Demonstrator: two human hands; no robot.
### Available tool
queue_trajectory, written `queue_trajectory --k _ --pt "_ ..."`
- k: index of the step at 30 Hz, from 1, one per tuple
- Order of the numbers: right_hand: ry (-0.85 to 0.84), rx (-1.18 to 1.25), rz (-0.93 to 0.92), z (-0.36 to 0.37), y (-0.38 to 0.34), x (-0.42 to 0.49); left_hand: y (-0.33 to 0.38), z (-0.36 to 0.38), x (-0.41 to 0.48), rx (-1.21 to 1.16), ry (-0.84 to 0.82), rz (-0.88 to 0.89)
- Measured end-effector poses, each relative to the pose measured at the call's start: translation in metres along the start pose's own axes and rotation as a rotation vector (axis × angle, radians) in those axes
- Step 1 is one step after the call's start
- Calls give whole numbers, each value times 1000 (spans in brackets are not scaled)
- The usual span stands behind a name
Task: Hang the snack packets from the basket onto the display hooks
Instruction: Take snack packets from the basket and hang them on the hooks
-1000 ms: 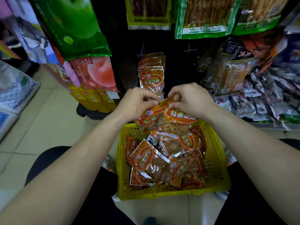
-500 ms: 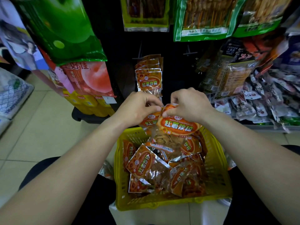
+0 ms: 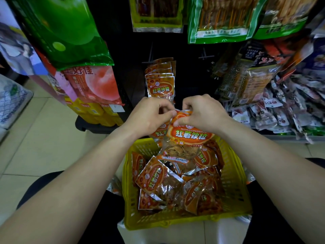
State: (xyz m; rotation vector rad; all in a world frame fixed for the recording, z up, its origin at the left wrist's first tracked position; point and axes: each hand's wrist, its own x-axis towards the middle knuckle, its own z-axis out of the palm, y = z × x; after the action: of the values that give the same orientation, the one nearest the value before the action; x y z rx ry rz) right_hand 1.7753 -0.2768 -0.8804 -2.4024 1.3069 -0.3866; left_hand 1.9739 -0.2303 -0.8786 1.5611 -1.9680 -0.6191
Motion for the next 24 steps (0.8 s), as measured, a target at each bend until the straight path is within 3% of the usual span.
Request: queue_trajectory --k 6,13,17,24 --pt "-126 221 -24 -7 10 0 -5 -12 3 -3 -1 -58" --pt "15 199 -56 -10 10 -2 -4 -20 3 -97 -101 -79" --pt "62 185 -1 -13 12 -1 -9 -17 2 -35 -110 -144" --pt "21 247 60 -19 14 -4 -3 -15 3 -72 -68 -184"
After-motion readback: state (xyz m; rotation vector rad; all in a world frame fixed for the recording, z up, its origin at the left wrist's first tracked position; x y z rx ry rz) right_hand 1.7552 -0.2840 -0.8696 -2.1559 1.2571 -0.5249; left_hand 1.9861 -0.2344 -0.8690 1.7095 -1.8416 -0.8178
